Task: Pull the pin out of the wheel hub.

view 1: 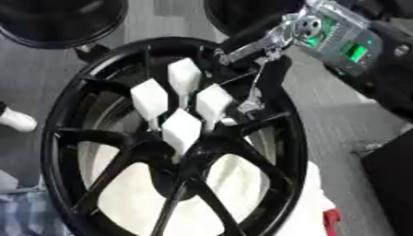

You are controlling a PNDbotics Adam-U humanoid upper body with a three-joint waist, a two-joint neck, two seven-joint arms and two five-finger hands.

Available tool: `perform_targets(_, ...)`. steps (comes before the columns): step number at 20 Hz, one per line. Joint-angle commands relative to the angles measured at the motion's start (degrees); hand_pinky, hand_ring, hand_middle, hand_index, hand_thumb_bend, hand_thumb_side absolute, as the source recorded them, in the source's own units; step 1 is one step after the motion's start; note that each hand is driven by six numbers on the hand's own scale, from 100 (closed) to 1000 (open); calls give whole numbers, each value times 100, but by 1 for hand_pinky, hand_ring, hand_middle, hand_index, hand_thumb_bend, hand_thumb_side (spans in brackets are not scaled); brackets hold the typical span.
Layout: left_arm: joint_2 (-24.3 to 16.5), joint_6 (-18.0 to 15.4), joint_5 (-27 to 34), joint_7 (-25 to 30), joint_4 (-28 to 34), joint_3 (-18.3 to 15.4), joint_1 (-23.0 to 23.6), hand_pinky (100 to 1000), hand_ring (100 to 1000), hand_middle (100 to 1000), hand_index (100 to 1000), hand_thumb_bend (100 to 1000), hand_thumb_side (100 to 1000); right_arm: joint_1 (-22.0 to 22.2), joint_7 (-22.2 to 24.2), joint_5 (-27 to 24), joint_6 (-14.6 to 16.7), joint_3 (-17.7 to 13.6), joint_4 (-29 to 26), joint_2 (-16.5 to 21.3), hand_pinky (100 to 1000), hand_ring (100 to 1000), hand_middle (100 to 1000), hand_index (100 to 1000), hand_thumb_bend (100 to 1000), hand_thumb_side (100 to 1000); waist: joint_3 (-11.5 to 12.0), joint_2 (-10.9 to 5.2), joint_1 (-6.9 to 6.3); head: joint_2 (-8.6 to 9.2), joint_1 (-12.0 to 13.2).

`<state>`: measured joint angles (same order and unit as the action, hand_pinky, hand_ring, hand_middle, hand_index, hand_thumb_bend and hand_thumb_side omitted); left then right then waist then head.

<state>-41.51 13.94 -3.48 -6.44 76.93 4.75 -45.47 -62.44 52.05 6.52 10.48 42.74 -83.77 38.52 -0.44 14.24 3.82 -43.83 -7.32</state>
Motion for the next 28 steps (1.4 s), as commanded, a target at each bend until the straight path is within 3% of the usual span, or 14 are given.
perform_targets(1,-100,-1,13,-23,63,-48,-93,791,798,702,851,100,862,-73,-8,-69,32,-43,28,46,860,868,775,857,189,389,7,-85,-28,-28,-36)
perform_targets(5,-103,10,6,-24,57,-52,-94,791,797,702,851,100,862,-106,-8,-135,42,-38,2,15,853,864,779,857,172,403,7,-80,-30,-28,-40)
perform_targets(6,-101,13,5,-23,54,-52,-94,791,797,702,851,100,862,-121,-8,-152,46,-39,-9,4,852,862,780,856,151,447,5,-80,-29,-28,-39)
perform_targets(22,-117,23,-8,0,33,-56,-78,790,796,701,850,100,862,-248,-8,-119,230,42,-140,-49,835,834,762,837,186,424,-4,-107,1,-28,-28)
perform_targets(24,-111,25,-7,2,30,-57,-77,790,796,700,849,100,862,-245,-8,-104,249,67,-140,-52,830,820,731,826,195,414,-3,-109,5,-28,-30)
perform_targets(27,-108,27,-8,4,27,-59,-74,790,796,700,848,100,862,-230,-8,-119,268,73,-120,-61,810,775,587,781,185,386,2,-111,6,-28,-31)
perform_targets(28,-109,28,-8,3,27,-61,-73,790,796,700,848,100,862,-228,-8,-138,270,65,-113,-62,810,775,587,781,185,386,3,-112,6,-28,-29)
